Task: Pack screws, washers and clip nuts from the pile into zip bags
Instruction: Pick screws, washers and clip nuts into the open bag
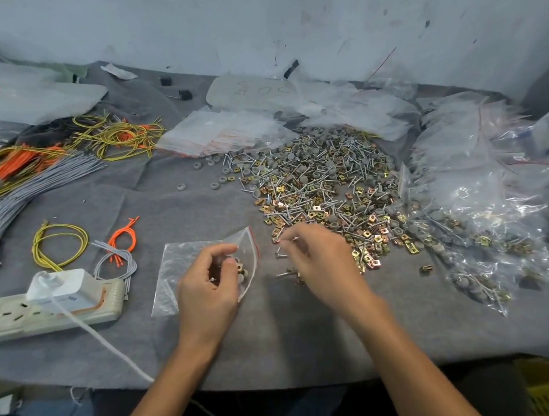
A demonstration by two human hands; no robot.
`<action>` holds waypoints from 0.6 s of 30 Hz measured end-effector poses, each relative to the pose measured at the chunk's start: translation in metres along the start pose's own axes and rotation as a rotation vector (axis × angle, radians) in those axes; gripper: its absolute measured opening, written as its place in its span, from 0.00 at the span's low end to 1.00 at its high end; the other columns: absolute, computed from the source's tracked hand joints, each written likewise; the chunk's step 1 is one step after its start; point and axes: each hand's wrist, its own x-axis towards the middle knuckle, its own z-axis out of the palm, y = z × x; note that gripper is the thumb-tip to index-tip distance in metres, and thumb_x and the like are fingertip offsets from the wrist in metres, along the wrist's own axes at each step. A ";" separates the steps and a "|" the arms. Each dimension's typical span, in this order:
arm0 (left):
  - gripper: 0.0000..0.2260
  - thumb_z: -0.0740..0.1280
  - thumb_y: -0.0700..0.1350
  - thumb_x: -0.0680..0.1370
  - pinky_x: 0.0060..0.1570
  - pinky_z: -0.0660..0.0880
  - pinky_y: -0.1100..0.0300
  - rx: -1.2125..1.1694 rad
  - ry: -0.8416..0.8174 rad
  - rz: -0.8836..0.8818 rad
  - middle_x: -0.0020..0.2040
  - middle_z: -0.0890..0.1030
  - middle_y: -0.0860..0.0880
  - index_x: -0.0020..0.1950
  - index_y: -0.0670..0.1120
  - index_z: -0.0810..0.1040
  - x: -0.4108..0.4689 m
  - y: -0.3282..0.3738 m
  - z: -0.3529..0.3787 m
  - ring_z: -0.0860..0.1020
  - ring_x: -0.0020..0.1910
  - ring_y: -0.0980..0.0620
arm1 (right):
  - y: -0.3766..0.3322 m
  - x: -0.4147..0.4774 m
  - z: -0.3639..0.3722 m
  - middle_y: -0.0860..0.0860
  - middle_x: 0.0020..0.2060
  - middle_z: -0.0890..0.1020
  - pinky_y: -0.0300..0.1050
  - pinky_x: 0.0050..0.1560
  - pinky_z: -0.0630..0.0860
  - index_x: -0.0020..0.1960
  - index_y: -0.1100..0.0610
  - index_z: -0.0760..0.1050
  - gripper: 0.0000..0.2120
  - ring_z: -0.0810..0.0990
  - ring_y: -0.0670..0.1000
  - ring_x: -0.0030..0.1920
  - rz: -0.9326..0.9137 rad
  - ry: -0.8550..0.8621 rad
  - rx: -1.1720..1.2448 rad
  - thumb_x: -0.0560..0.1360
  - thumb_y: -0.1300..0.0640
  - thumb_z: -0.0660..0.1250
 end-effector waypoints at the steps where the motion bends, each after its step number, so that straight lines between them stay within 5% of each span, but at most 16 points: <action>1: 0.08 0.65 0.43 0.76 0.37 0.74 0.66 0.003 0.001 0.000 0.40 0.81 0.56 0.49 0.56 0.80 0.000 0.001 0.000 0.79 0.36 0.55 | 0.008 0.000 -0.009 0.41 0.38 0.73 0.44 0.42 0.68 0.48 0.47 0.79 0.02 0.72 0.42 0.38 0.022 -0.009 -0.016 0.79 0.53 0.68; 7: 0.08 0.65 0.42 0.77 0.37 0.74 0.67 -0.016 -0.005 -0.011 0.40 0.81 0.57 0.49 0.56 0.80 0.000 0.000 0.000 0.79 0.36 0.56 | 0.019 -0.006 -0.024 0.42 0.46 0.73 0.49 0.51 0.74 0.49 0.45 0.81 0.02 0.75 0.46 0.49 0.003 -0.347 -0.195 0.77 0.49 0.71; 13: 0.08 0.65 0.44 0.77 0.38 0.75 0.62 0.004 -0.001 -0.013 0.40 0.81 0.57 0.50 0.56 0.81 0.000 -0.003 -0.001 0.79 0.37 0.54 | 0.017 -0.012 -0.019 0.43 0.47 0.73 0.48 0.48 0.73 0.49 0.47 0.77 0.08 0.74 0.49 0.52 -0.018 -0.360 -0.358 0.76 0.43 0.70; 18: 0.08 0.65 0.44 0.77 0.38 0.75 0.62 0.004 0.004 -0.008 0.40 0.81 0.58 0.50 0.57 0.80 0.001 -0.003 -0.001 0.79 0.36 0.54 | 0.017 -0.011 -0.020 0.49 0.51 0.76 0.48 0.53 0.70 0.52 0.53 0.77 0.12 0.75 0.53 0.53 -0.080 -0.326 -0.498 0.83 0.47 0.59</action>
